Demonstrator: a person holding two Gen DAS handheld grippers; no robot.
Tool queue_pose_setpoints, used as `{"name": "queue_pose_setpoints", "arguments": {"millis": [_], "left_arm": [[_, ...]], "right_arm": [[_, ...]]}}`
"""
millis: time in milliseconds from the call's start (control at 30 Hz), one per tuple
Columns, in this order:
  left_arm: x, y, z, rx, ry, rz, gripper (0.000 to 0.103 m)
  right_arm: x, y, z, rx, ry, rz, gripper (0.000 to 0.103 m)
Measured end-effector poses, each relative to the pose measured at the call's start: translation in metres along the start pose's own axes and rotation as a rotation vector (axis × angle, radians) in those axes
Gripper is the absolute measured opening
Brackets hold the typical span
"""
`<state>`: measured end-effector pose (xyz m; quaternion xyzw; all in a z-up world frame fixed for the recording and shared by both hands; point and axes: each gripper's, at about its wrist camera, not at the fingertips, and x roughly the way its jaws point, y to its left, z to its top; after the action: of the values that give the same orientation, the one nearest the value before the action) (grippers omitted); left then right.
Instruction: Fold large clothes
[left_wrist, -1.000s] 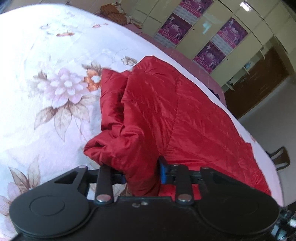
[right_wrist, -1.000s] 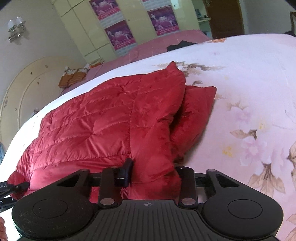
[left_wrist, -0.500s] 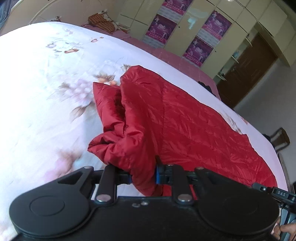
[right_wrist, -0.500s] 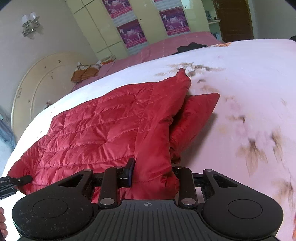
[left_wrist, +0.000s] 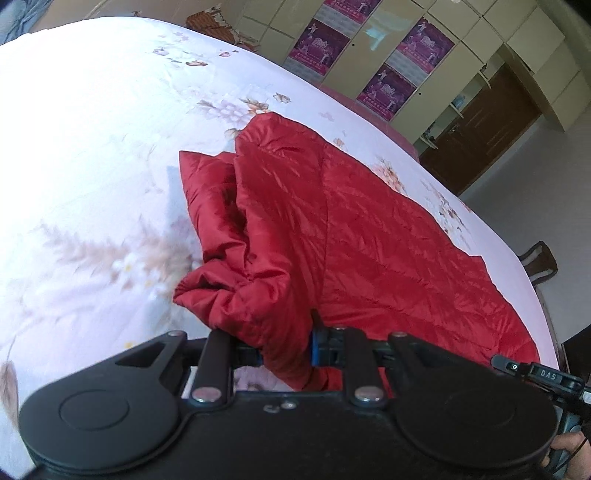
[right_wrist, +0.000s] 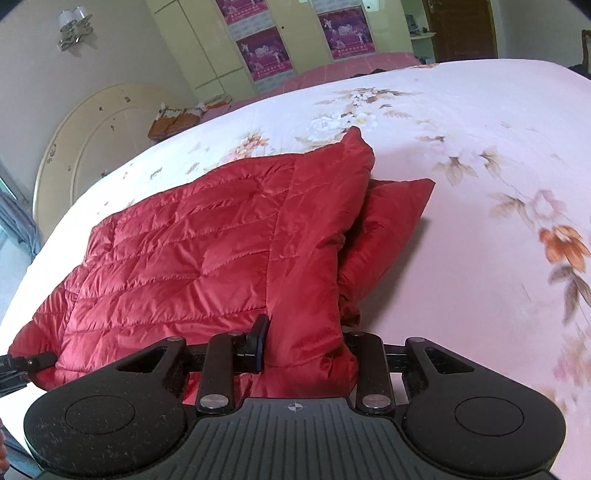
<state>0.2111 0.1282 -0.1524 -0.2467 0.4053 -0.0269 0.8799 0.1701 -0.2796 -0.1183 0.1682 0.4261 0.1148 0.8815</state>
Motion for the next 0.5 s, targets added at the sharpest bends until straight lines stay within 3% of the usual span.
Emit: {"name": "queue_pose_setpoints", "arguments": {"millis": [133, 200, 333, 367, 433, 500], "left_arm": [[0.007, 0.002, -0.002, 0.014, 0.007, 0.025, 0.023], [0.014, -0.007, 0.001, 0.031, 0.003, 0.052, 0.027], [0.021, -0.014, 0.002, 0.034, 0.005, 0.091, 0.035], [0.023, -0.016, 0.001, 0.033, 0.007, 0.098, 0.039], [0.023, -0.013, -0.004, 0.031, 0.0, 0.147, 0.068], [0.024, -0.01, -0.009, 0.033, -0.003, 0.159, 0.071]], "right_arm": [[0.003, -0.002, -0.005, 0.009, 0.003, -0.018, 0.03], [0.002, -0.003, -0.008, 0.01, -0.006, -0.055, 0.05], [-0.001, -0.001, -0.01, -0.035, -0.034, -0.119, 0.067], [-0.002, -0.001, -0.011, -0.053, -0.045, -0.142, 0.07], [-0.006, 0.001, -0.012, -0.098, -0.084, -0.205, 0.073], [-0.012, 0.0, -0.009, -0.118, -0.12, -0.249, 0.074]]}}
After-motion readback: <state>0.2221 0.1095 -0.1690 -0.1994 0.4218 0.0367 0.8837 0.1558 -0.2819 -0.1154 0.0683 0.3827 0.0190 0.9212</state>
